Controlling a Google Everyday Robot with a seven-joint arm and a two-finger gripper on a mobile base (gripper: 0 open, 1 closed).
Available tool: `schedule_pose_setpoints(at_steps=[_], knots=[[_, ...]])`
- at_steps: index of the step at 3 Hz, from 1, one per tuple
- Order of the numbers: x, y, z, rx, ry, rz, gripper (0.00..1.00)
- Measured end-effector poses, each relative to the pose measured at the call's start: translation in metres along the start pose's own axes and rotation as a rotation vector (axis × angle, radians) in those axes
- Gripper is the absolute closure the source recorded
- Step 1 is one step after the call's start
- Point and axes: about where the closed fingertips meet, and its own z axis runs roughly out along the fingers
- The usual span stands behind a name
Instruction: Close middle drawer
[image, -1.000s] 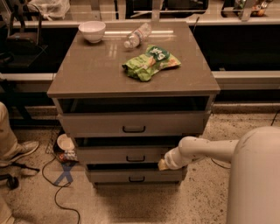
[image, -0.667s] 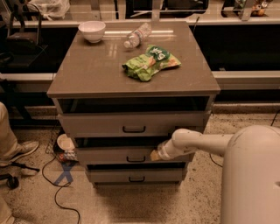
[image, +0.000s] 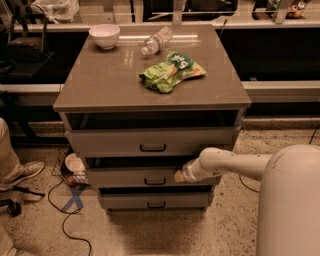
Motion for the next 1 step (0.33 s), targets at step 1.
schedule_pose_setpoints(at_steps=[1], knots=[[0.0446,-0.0216,-0.0262,0.027,0.027,0.073,1.0]])
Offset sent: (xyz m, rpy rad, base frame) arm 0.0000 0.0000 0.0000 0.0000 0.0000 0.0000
